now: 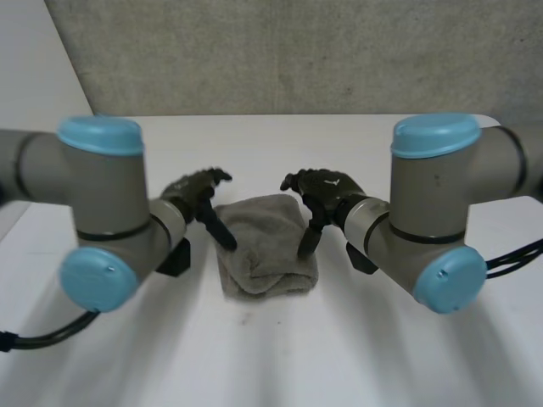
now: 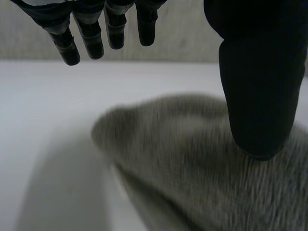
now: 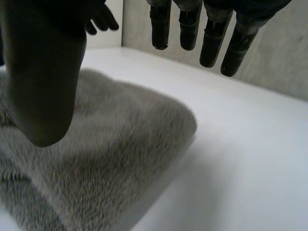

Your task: Fold the towel.

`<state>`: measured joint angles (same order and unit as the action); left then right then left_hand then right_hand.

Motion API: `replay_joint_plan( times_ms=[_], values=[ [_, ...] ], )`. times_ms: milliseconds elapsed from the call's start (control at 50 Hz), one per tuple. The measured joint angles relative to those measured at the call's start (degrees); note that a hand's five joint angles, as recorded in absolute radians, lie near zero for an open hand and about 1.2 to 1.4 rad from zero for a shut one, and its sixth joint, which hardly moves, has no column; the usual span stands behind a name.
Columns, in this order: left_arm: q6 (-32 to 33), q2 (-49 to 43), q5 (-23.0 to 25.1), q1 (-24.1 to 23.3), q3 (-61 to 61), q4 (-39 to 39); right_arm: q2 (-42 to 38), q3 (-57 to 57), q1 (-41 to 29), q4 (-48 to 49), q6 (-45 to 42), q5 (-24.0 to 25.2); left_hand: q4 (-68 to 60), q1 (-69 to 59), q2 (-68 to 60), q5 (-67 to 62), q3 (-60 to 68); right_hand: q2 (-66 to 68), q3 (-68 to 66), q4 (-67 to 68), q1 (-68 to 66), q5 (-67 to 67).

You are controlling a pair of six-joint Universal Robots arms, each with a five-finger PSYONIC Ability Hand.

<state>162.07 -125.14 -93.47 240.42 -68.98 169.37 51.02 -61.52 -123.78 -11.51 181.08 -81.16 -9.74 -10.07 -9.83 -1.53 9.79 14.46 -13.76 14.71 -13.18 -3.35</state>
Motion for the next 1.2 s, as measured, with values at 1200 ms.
replay_joint_plan(
  times_ms=[1200],
  values=[
    [11.94, 21.85, -4.77, 1.61, 5.67, -7.20, 18.31, 5.83, 9.44, -4.95, -7.11, -7.84, 0.00, 0.63, 0.28, 0.00, -0.16, 0.00, 0.00, 0.00, 1.88, 0.02]
  ],
)
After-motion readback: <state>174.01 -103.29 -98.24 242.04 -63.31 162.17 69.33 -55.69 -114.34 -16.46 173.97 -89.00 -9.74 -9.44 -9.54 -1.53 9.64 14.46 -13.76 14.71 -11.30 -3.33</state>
